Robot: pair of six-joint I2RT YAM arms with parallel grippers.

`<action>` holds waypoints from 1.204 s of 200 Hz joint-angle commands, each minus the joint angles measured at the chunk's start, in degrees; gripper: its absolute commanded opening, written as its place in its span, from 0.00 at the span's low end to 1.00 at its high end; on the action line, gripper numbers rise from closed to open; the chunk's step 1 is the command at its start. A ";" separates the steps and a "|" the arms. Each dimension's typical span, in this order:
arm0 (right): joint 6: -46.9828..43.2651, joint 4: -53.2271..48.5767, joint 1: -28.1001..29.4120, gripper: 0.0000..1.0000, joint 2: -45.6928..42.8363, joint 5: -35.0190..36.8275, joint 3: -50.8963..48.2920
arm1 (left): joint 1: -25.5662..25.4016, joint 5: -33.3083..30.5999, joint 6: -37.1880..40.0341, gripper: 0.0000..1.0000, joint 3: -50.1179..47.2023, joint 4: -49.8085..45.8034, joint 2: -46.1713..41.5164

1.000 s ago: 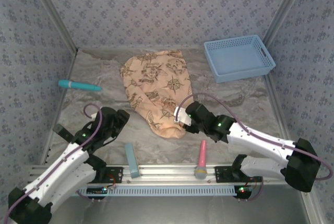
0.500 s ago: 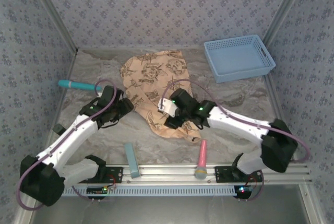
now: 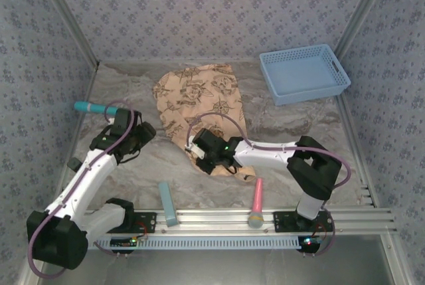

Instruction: Fold the inside-out t-shirt

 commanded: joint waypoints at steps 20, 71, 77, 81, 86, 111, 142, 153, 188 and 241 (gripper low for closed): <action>-4.78 -0.12 0.67 0.00 -5.48 -10.30 0.99 | 0.82 1.51 2.04 0.60 -0.30 -0.24 -1.13; -8.44 -3.25 7.60 0.10 0.14 -22.12 5.06 | 1.80 2.02 3.28 0.61 0.95 -0.67 -0.86; -8.76 -3.75 8.18 0.16 0.71 -24.96 5.18 | 1.80 2.80 3.34 0.61 0.80 -0.13 -0.66; -8.81 -3.57 8.36 0.25 0.69 -26.30 4.89 | 1.80 3.37 3.43 0.61 0.73 0.08 -0.46; -8.44 -2.72 8.38 0.38 0.18 -27.26 4.21 | 1.80 4.58 3.71 0.62 0.72 0.60 -0.07; -5.91 -0.07 4.52 0.53 -6.08 -26.90 0.80 | 1.43 11.94 5.55 0.65 1.05 2.80 3.15; 0.90 -1.44 -6.60 0.54 -11.66 -15.94 -1.12 | -4.61 13.63 8.03 0.65 3.44 4.65 8.88; 5.28 -1.86 -10.72 0.53 -11.36 -10.49 -1.43 | -7.89 13.02 8.37 0.65 4.79 5.82 11.58; 16.27 4.91 -13.73 0.52 -5.10 4.47 -4.06 | -17.42 9.79 6.90 0.64 10.36 9.13 22.42; 29.32 0.12 -16.86 0.26 1.61 12.97 -2.66 | -23.99 5.21 5.27 0.63 18.19 8.72 37.84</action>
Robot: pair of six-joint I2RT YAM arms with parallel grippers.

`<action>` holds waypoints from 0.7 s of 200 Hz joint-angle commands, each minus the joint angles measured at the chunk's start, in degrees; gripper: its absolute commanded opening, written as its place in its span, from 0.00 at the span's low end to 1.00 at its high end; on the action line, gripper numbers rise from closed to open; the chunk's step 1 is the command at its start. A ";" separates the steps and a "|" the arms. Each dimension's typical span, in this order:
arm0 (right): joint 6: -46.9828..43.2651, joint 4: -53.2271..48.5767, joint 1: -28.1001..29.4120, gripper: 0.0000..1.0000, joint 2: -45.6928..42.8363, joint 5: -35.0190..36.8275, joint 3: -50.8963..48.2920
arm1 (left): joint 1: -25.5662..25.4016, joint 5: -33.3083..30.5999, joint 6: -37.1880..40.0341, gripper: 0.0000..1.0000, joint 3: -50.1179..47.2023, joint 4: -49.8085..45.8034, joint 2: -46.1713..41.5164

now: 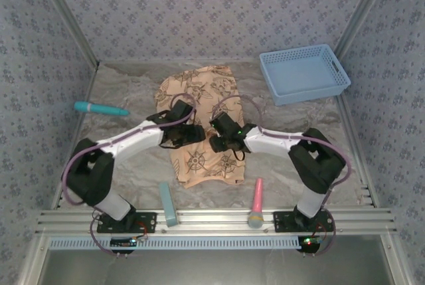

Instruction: Fold the inside-out t-shirt

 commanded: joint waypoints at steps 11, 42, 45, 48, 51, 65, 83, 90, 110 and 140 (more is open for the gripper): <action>9.88 -0.39 -5.12 0.20 -2.40 3.48 -3.06 | -1.72 -5.44 -1.90 0.59 3.81 -0.77 6.32; 10.05 -5.26 -11.06 0.42 -7.74 0.77 -5.99 | -1.79 -9.18 -2.23 0.44 1.60 -0.23 8.54; 9.71 -5.61 -11.65 0.42 -7.92 0.53 -6.15 | -1.80 -8.95 -2.13 0.44 1.31 0.02 8.55; 9.20 -6.01 -12.14 0.42 -7.94 0.11 -6.44 | -1.77 -8.58 -1.90 0.44 1.13 0.33 8.62; 8.55 -6.24 -12.65 0.42 -7.95 -0.64 -6.59 | -1.85 -8.15 -1.70 0.44 0.86 0.52 8.59; 4.58 -6.84 -14.16 0.40 -8.45 -6.57 -6.54 | -1.92 -5.22 0.01 0.47 -0.15 2.34 7.82; -0.63 -6.81 -13.39 0.41 -11.46 -15.37 -4.99 | -2.68 -3.06 2.75 0.52 -0.98 4.86 5.25; -1.84 -6.84 -12.51 0.42 -12.79 -18.60 -3.98 | -2.95 -2.72 3.96 0.55 -0.80 5.32 4.31; -2.05 -7.86 -9.34 0.41 -13.47 -22.14 -0.01 | -2.77 -4.34 5.84 0.58 0.64 4.30 3.67; 1.73 -1.76 -7.36 0.28 -8.71 -23.31 0.60 | -1.13 -5.30 7.94 0.58 3.46 5.48 6.91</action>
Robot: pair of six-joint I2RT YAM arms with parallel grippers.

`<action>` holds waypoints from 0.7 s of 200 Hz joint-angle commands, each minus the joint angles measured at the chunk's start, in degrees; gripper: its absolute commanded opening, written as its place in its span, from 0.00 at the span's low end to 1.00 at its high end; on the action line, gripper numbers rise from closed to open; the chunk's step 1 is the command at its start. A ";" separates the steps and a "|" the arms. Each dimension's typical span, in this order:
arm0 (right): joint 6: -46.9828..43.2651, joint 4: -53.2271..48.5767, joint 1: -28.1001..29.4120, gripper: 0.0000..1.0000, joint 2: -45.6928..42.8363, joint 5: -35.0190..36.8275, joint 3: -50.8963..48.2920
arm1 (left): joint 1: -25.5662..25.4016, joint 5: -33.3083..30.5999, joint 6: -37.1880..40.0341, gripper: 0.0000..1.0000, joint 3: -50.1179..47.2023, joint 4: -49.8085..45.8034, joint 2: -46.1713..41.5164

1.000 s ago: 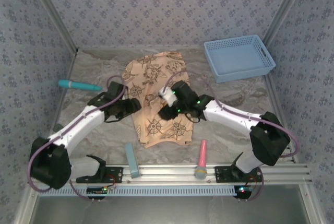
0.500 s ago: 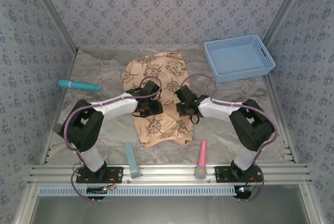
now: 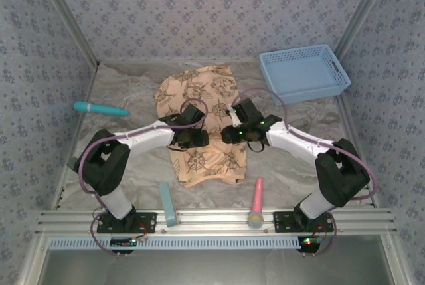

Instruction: Fold the inside-out t-shirt

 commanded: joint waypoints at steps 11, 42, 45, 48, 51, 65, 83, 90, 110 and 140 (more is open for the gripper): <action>3.11 5.58 0.54 0.25 4.26 -4.13 0.40 | 1.34 -1.30 5.95 0.58 4.31 2.32 2.76; 5.25 10.11 0.02 0.28 6.43 -3.36 -1.61 | 1.67 -1.48 13.50 0.69 7.17 4.49 6.00; 5.31 10.41 -0.09 0.29 6.86 -3.98 -1.75 | 1.73 -1.62 13.87 0.69 7.52 4.69 6.38; 5.41 10.83 -0.19 0.29 7.17 -4.61 -1.84 | 1.77 -1.75 14.35 0.69 7.80 4.91 6.83; 5.55 11.12 -0.25 0.29 7.74 -5.08 -1.85 | 1.90 -1.89 14.75 0.70 8.03 5.12 7.35; 5.81 12.59 -0.34 0.32 9.82 -6.06 -2.11 | 2.11 0.49 16.48 0.65 9.51 5.55 10.02; 5.62 14.60 -0.18 0.35 11.37 -3.59 -3.15 | 2.27 3.18 16.75 0.54 10.41 5.73 12.79; 5.61 15.95 -0.28 0.36 11.69 -2.27 -3.99 | 2.28 3.78 17.04 0.52 10.25 6.20 13.26; 4.37 22.35 -0.65 0.37 12.83 -1.28 -6.37 | 2.24 4.69 18.56 0.46 9.99 7.06 13.89; 0.87 29.15 -0.45 0.39 13.87 -0.78 -7.20 | 2.93 4.84 19.74 0.01 10.77 6.76 13.29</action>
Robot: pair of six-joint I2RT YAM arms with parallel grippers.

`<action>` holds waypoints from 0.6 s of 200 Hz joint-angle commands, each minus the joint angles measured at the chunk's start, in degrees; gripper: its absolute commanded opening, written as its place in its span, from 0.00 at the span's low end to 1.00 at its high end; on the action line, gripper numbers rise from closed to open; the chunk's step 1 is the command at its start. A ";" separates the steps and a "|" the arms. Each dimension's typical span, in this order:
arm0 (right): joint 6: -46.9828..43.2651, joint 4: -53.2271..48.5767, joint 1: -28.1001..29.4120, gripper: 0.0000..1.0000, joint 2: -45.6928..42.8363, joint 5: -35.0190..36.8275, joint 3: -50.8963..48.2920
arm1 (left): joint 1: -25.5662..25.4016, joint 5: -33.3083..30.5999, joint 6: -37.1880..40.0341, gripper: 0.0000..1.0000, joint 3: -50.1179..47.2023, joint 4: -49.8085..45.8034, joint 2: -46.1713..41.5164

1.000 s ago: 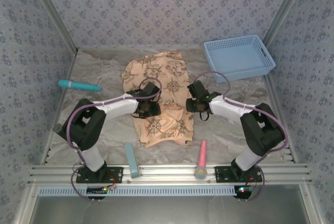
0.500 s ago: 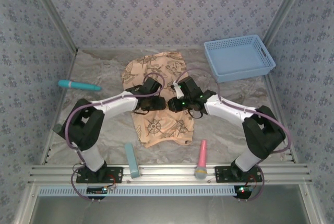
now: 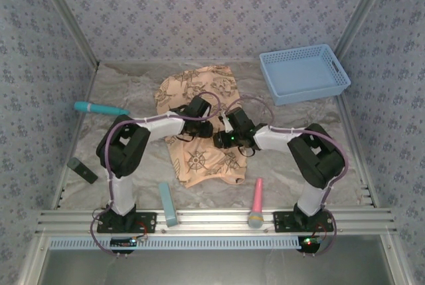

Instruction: Fold the inside-out t-shirt

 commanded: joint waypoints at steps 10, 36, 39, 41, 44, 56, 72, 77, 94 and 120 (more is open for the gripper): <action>-3.94 9.33 -0.09 0.40 0.60 1.46 -1.05 | 0.76 2.11 2.04 0.00 1.56 -0.37 -1.33; -6.42 12.30 0.57 0.43 -0.54 2.55 -2.51 | 0.76 4.61 1.31 0.00 1.91 -2.51 -5.93; -6.66 12.74 0.68 0.44 -0.59 2.92 -2.67 | 0.79 5.08 1.17 0.00 2.14 -3.17 -6.38; -6.71 12.89 0.73 0.44 -0.59 3.01 -2.70 | 0.75 5.61 1.04 0.00 2.21 -3.42 -6.74; -7.02 13.56 0.85 0.44 -0.60 3.30 -3.01 | 0.84 6.34 0.89 0.00 2.32 -3.68 -7.15; -7.41 15.35 1.11 0.45 -0.26 4.09 -3.32 | 0.82 8.76 0.18 0.00 1.97 -4.09 -8.99; -7.96 17.87 1.48 0.46 0.52 3.62 -3.65 | 1.18 11.22 -1.45 0.00 1.89 -4.89 -10.34; -8.06 18.93 1.81 0.46 0.71 3.84 -4.06 | 1.24 11.58 -1.81 0.00 2.20 -5.50 -10.44; -8.96 21.75 2.67 0.46 0.90 4.38 -5.35 | 1.41 12.39 -2.22 0.00 3.04 -7.56 -10.79; -10.50 29.49 4.61 0.63 0.29 9.41 -9.09 | 1.40 13.17 -2.83 0.00 2.80 -7.89 -11.70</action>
